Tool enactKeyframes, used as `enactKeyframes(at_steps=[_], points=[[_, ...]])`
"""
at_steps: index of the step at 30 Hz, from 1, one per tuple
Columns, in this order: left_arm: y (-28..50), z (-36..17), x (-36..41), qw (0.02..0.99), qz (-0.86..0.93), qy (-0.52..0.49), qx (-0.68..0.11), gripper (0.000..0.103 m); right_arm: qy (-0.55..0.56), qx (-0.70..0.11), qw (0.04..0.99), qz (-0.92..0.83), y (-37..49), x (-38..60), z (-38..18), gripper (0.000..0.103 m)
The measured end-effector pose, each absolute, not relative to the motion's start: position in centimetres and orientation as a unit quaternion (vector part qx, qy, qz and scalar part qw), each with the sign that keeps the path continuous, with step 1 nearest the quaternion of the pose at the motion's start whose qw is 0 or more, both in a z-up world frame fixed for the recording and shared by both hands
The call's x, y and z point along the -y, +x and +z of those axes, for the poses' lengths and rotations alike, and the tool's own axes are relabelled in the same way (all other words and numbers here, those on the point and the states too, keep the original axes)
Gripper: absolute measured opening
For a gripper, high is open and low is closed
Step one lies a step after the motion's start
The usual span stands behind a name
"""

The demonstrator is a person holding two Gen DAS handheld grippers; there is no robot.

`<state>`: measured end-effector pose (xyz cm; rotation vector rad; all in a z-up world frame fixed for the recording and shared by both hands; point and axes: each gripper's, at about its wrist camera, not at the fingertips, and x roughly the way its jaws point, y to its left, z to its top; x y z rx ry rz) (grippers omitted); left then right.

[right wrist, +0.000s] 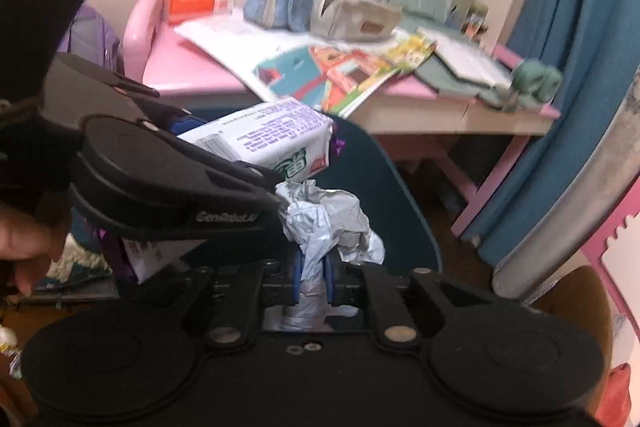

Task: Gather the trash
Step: 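Open both tools to drop the foil and wrapper into the bin, then move both open tools back toward the trash by the quilted bench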

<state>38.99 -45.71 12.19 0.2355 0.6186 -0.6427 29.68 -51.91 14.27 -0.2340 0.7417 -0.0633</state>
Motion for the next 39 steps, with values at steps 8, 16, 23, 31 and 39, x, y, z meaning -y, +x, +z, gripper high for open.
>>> enactKeyframes(at_steps=[8,16,23,31,39], points=[[41.0,10.1,47.2,0.864,-0.322,0.115,-0.371,0.046,-0.098,-0.394,0.913,-0.037,30.5,52.5,13.7,0.031],[40.1,10.5,47.0,0.863,-0.328,0.099,-0.371,0.073,-0.089,-0.399,0.912,-0.030,29.5,52.5,14.2,0.043],[38.3,12.5,44.3,0.870,-0.333,0.078,-0.355,0.073,-0.084,-0.381,0.921,-0.018,27.3,51.3,15.9,0.046],[35.2,14.9,39.2,0.882,-0.328,0.060,-0.334,0.075,-0.087,-0.356,0.930,0.006,23.8,48.4,18.0,0.048],[30.7,16.9,32.7,0.896,-0.314,0.040,-0.312,0.075,-0.088,-0.327,0.940,0.041,20.4,44.3,19.7,0.048]])
